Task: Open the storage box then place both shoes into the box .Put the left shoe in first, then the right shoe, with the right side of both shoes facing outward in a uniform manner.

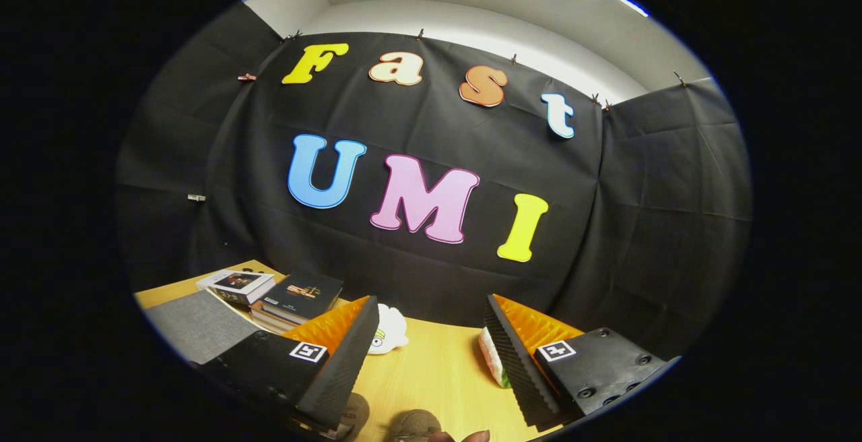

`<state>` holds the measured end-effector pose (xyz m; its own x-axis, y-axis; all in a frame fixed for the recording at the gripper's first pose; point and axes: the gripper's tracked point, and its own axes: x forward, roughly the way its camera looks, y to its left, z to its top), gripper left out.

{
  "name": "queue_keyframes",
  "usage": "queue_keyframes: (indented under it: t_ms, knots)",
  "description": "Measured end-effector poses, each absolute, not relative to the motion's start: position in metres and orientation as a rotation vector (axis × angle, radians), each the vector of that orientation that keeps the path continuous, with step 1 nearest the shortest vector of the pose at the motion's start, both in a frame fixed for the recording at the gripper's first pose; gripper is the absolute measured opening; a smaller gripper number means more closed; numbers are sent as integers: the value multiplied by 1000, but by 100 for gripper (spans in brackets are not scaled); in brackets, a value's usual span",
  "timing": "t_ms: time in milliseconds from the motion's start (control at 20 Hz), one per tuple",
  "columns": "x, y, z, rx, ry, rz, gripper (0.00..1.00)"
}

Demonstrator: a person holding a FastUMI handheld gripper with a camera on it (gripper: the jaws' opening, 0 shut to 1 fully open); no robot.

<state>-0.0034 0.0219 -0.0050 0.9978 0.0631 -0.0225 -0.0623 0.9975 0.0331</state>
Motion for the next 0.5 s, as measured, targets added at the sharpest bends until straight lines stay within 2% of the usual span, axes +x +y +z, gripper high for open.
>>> queue_keyframes:
  t_ms: [150, 500]
  knots:
    - [-6, 57, -18, 80, 78, 215, 97]
    - [-32, 152, -65, 383, 347, 665, 98]
